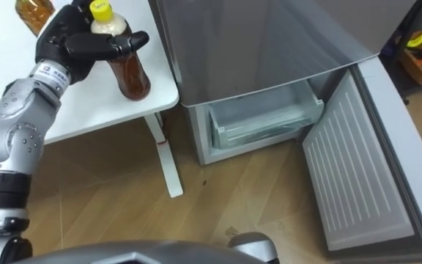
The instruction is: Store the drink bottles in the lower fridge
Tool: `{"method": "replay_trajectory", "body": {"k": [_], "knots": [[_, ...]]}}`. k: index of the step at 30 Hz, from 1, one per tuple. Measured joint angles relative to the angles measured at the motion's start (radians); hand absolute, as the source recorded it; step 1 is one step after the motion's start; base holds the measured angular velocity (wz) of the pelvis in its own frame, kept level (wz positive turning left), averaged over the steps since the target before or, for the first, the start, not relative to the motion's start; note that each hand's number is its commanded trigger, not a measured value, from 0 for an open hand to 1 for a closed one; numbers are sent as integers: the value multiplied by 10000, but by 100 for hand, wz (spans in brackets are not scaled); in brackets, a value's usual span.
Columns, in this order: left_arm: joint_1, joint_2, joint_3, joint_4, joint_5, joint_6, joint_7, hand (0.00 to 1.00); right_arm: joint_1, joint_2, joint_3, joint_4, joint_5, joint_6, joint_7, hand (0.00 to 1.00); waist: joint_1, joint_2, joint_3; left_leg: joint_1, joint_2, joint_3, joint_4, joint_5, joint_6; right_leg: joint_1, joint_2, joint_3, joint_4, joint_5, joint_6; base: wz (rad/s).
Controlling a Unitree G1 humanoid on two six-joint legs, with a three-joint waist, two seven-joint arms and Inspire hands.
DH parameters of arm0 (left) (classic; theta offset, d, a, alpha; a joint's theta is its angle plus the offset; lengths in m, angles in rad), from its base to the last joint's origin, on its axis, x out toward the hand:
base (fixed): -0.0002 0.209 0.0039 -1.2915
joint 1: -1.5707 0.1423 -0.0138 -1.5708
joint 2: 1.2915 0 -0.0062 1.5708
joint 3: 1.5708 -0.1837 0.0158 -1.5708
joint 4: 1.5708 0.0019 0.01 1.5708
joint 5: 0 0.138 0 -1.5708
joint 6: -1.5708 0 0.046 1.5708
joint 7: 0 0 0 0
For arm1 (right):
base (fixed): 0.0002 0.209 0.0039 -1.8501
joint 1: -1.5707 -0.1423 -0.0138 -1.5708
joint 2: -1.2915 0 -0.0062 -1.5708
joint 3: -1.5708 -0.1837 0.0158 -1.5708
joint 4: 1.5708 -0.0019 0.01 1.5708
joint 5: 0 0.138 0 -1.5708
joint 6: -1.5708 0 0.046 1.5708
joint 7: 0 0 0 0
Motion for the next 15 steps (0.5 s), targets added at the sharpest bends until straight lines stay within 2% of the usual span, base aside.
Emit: {"method": "replay_trajectory", "body": {"k": [5,10,15], "knots": [[0,181,-28,91,6,0,-11,100,-47,-7,0,-5,2,-5,-34,0,-149,81,-17,-54,0,14,-4,0,0,-45,4,5,6,0,0,0],[-4,221,-112,89,709,-56,-6,100,-98,-13,9,35,10,-9,-115,0,-201,153,-49,-40,1,54,-2,0,0,-32,3,10,3,1,-1,0],[-21,213,-390,88,955,-151,-6,100,-198,-17,10,65,61,-17,-306,0,-236,129,-22,26,1,59,-74,0,-1,11,3,-6,-2,1,-1,0]]}}
